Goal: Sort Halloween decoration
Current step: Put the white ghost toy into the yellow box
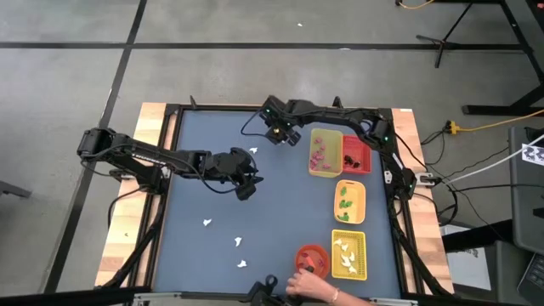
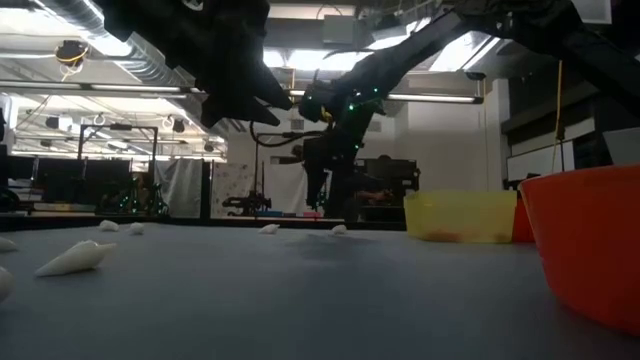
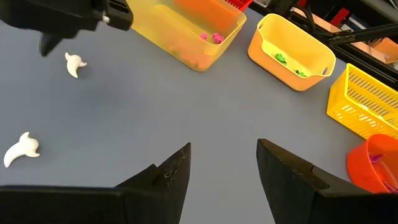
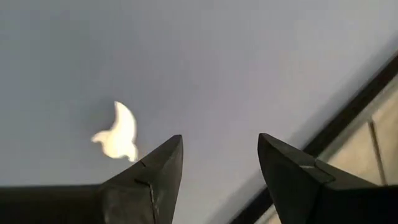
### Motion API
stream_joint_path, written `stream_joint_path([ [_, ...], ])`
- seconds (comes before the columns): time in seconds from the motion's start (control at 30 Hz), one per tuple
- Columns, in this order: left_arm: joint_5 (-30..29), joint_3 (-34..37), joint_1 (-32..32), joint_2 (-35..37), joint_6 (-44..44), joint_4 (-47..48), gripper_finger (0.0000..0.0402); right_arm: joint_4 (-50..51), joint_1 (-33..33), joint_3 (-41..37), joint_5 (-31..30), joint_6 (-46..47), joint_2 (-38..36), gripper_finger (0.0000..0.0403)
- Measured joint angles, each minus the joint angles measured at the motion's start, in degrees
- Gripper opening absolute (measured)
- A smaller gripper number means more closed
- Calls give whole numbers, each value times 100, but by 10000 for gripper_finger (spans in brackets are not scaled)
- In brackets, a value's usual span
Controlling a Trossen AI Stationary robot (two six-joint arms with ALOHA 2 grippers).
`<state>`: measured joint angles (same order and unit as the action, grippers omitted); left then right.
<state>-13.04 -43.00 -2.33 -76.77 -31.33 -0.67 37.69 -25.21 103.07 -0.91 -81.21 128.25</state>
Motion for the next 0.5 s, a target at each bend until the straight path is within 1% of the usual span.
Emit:
stream_joint_path([
  [0.17, 1, 1, 0, 0, 0, 0, 167, 101, 2, -2, 198, 0, 35, 209],
  [0.4, 2, 1, 0, 0, 0, 0, 167, 589, 0, -16, 171, -2, 136, 209],
  [0.5, 2, 1, 0, 0, 0, 0, 167, 581, 0, -14, 167, 1, 136, 209],
])
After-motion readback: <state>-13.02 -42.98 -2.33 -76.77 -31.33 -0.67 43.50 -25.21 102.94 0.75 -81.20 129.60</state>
